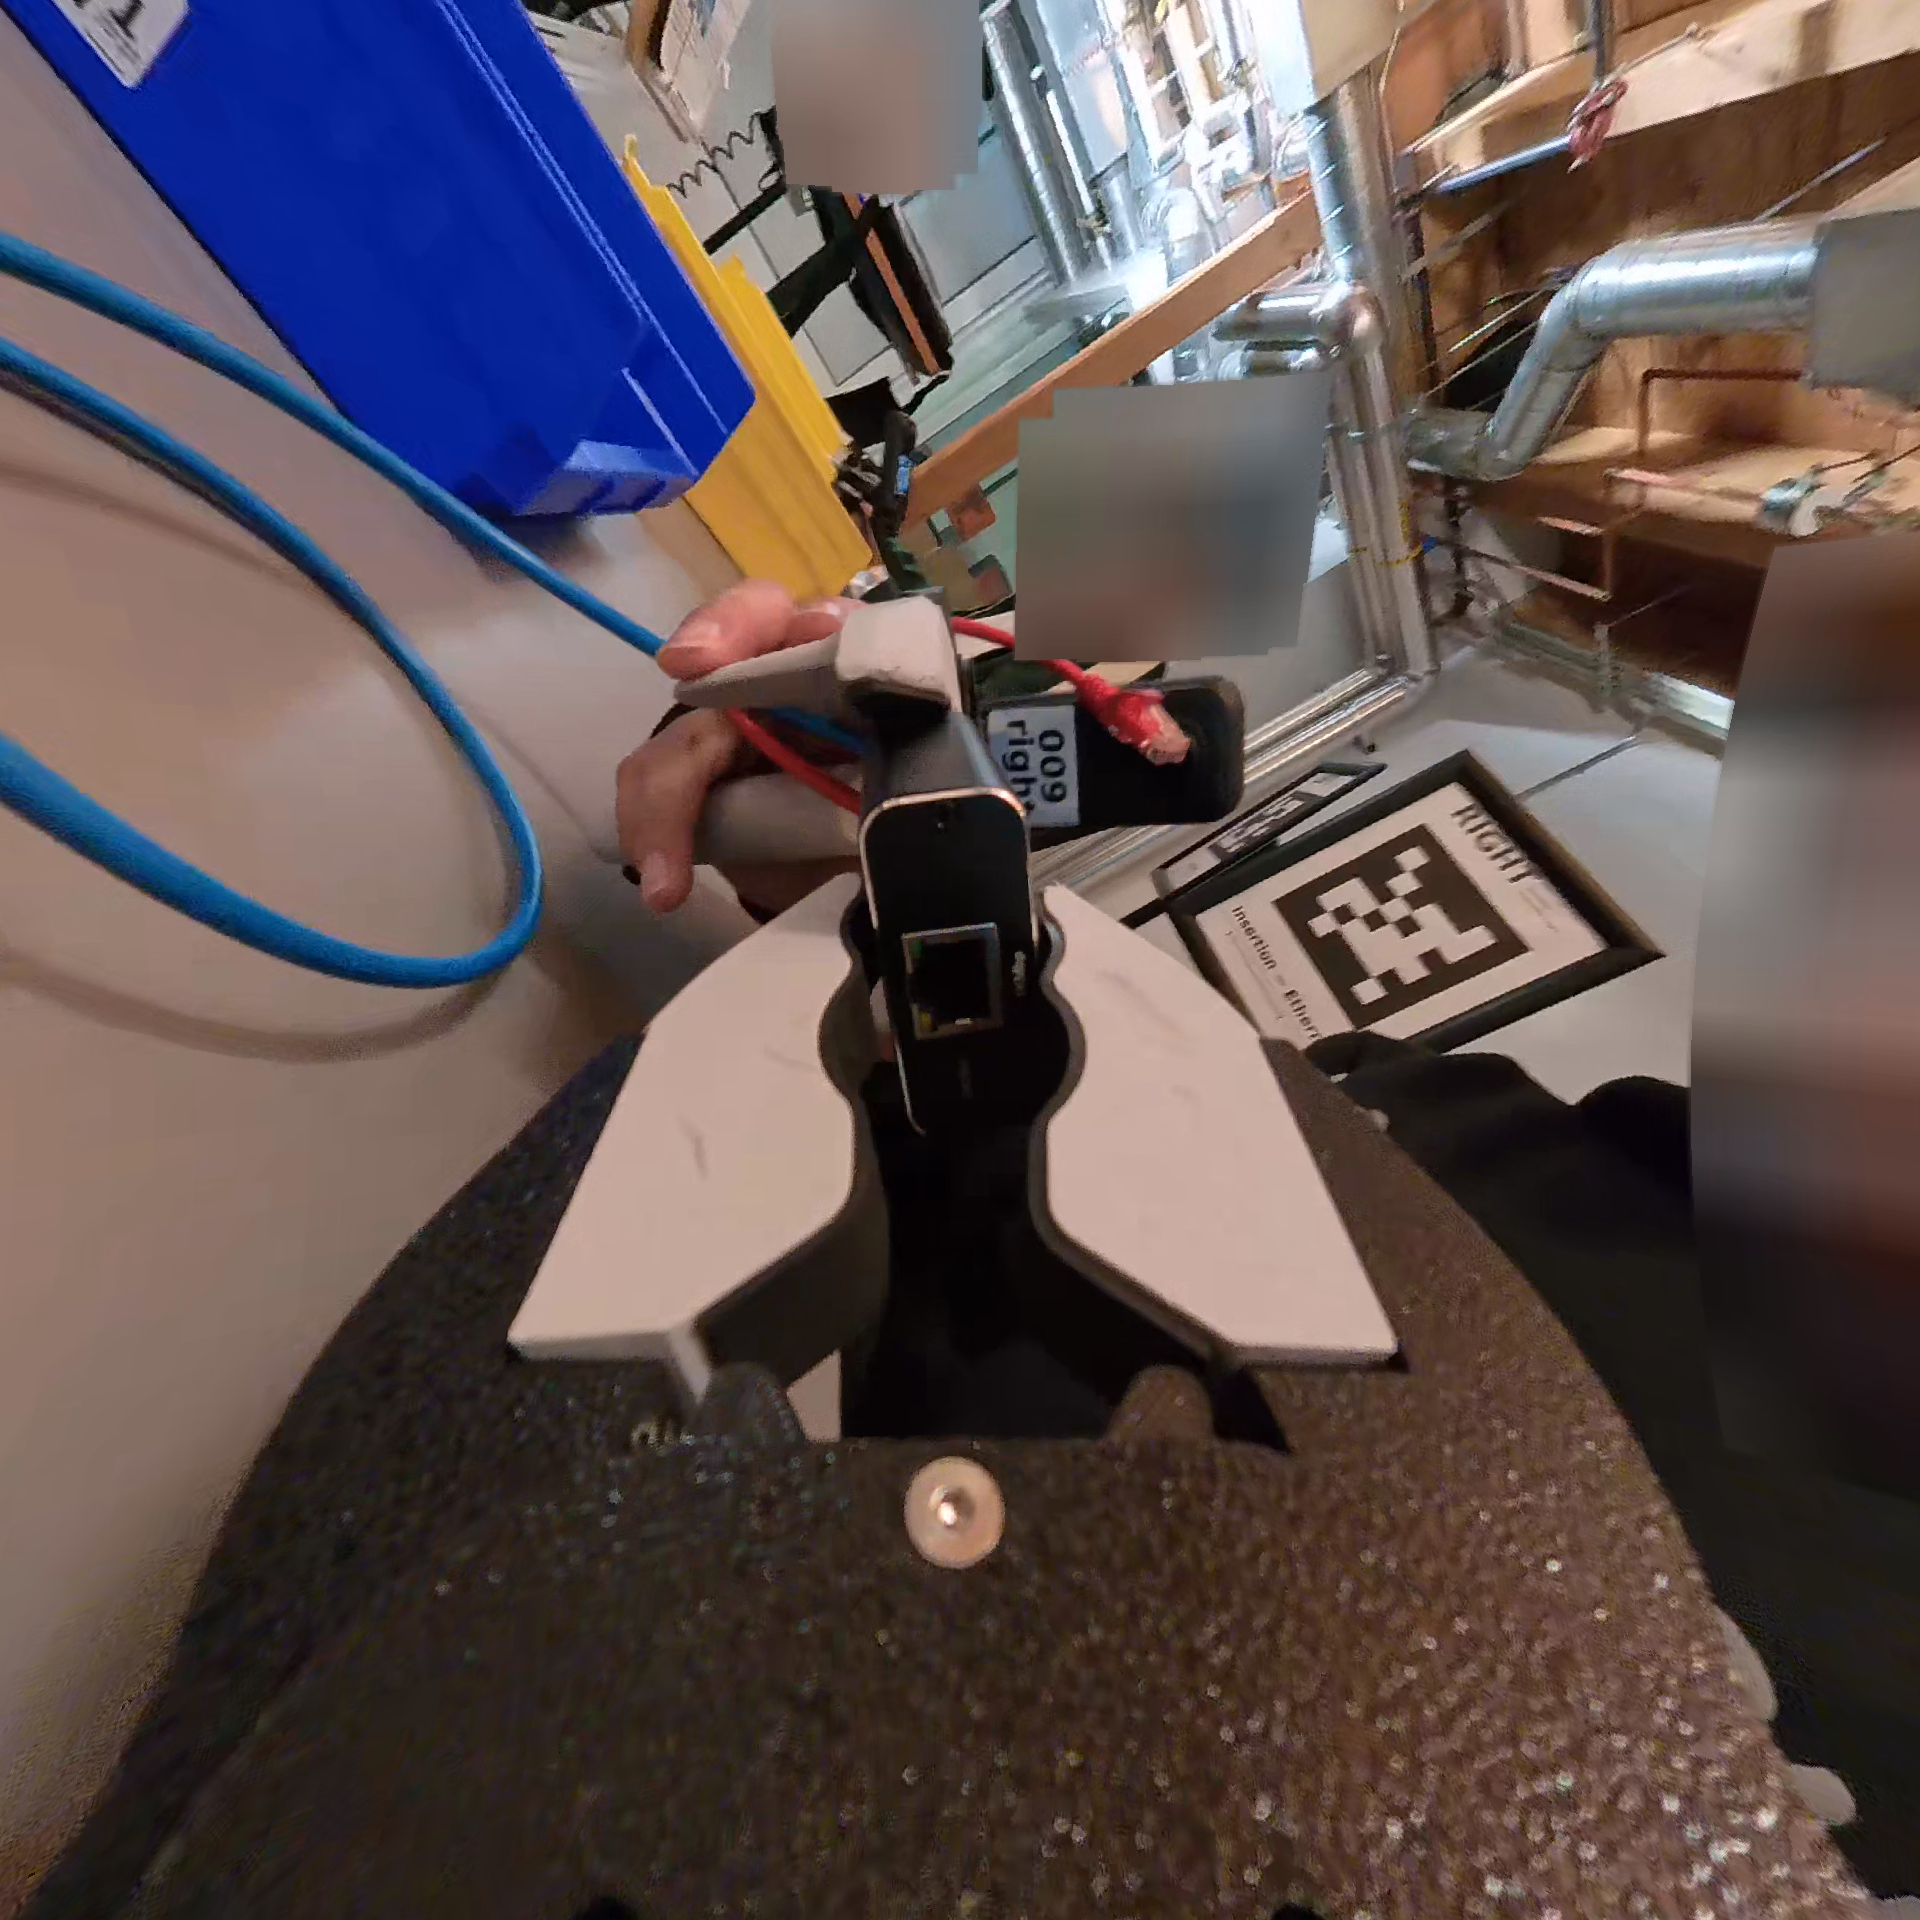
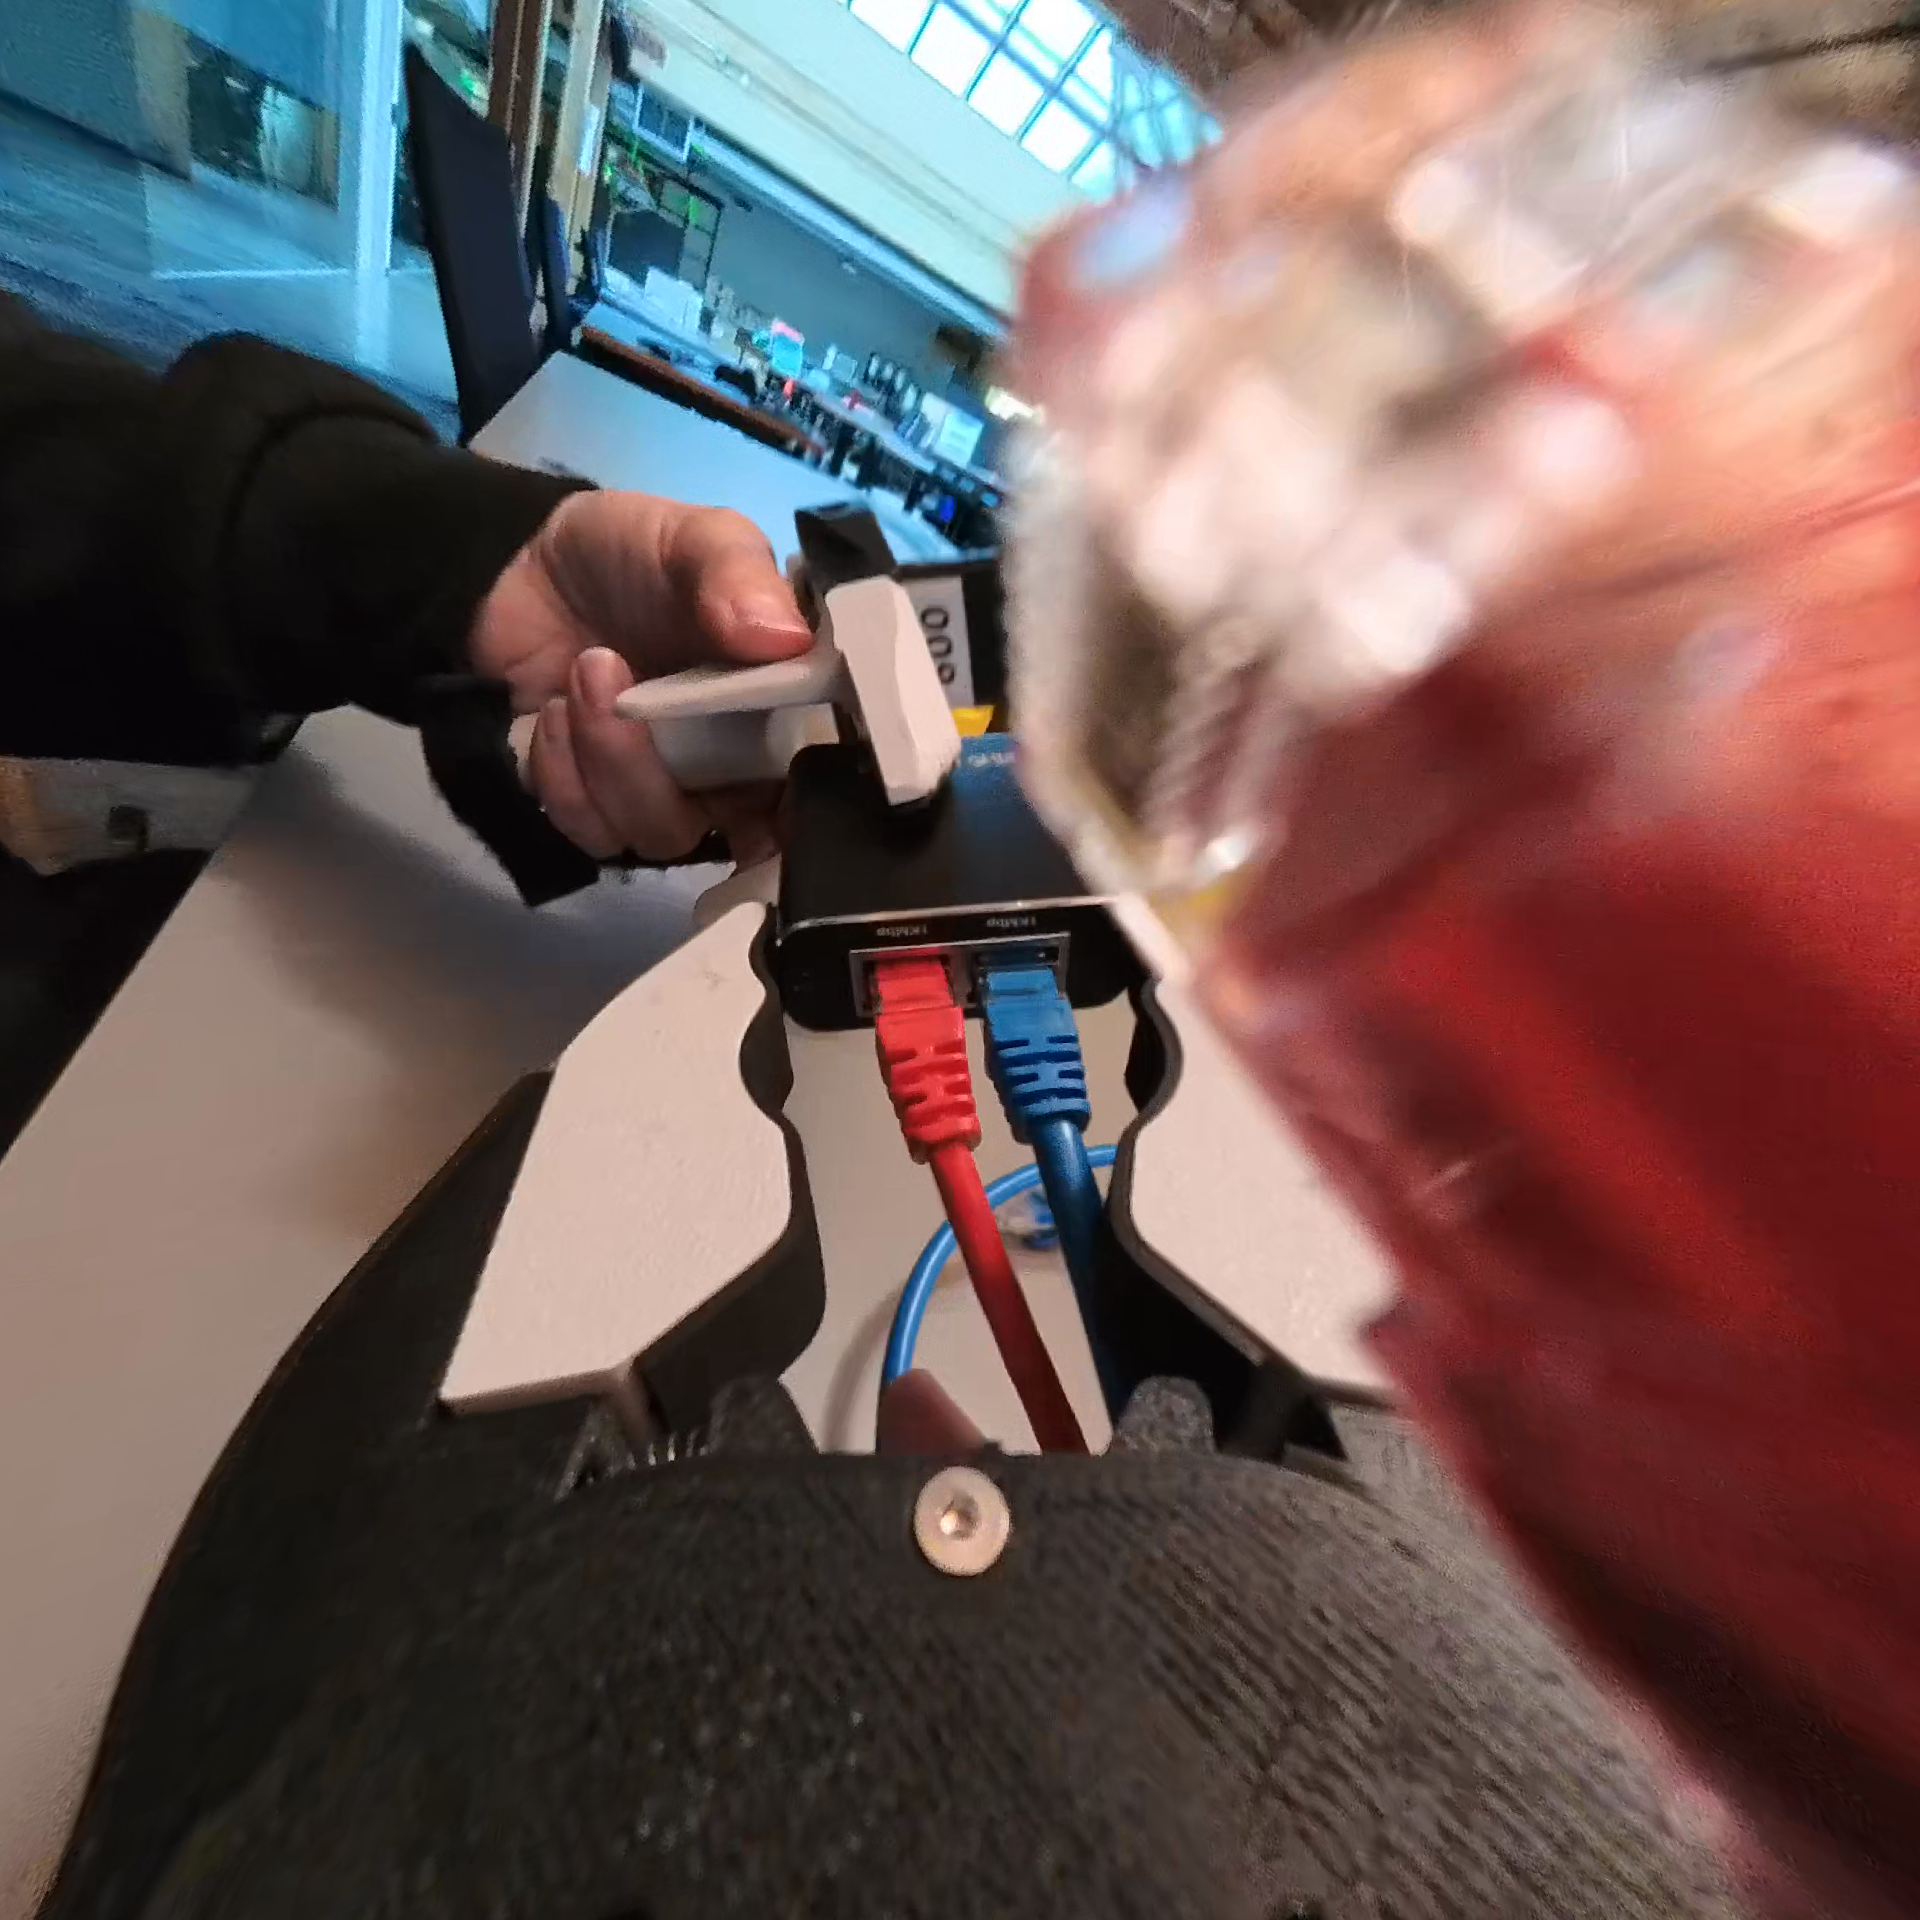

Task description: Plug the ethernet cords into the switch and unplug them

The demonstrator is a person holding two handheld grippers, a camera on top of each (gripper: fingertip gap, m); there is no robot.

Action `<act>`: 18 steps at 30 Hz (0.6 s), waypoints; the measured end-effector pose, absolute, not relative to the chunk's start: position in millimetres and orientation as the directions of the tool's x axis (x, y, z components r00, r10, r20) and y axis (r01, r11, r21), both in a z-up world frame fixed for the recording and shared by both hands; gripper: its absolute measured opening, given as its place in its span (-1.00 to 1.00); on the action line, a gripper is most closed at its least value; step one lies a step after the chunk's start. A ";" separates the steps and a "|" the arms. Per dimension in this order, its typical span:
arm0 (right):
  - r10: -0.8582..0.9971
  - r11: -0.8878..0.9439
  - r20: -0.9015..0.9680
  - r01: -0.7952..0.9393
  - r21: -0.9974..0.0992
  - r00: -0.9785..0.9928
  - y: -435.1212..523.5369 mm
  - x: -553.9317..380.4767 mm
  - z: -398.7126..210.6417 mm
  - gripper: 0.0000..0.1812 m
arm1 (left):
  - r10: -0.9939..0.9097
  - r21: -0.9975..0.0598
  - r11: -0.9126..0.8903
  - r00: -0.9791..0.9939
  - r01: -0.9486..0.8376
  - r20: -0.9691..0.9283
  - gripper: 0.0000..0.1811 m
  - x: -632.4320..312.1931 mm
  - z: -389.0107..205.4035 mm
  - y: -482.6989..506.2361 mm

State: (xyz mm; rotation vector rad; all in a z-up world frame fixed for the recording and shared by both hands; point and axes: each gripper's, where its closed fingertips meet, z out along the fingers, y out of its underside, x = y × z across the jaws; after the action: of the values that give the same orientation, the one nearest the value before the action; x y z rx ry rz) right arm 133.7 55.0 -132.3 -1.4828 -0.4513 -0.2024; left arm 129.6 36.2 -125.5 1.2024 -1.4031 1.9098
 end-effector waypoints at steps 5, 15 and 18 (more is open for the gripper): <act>0.118 0.199 0.366 0.339 -0.920 0.923 50.9 133.2 -117.4 -0.25 | 0.003 -0.447 -0.361 -0.481 -0.818 0.877 -0.71 130.6 -125.4 28.5; 0.159 0.210 0.274 0.238 -0.948 0.949 48.8 136.3 -120.2 -0.29 | 0.002 -0.380 -0.390 -0.414 -0.839 0.910 -0.70 142.5 -122.4 29.1; 0.152 0.114 0.206 0.190 -0.975 0.967 53.3 145.3 -133.3 -0.29 | -0.053 -0.393 -0.448 -0.416 -0.803 0.908 -0.68 153.5 -129.3 34.6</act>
State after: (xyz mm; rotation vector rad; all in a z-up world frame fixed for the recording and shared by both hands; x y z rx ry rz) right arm 145.3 53.3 -133.3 -1.4626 -0.2823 -0.0280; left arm 153.5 34.6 -129.3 1.2737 -1.2260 1.9145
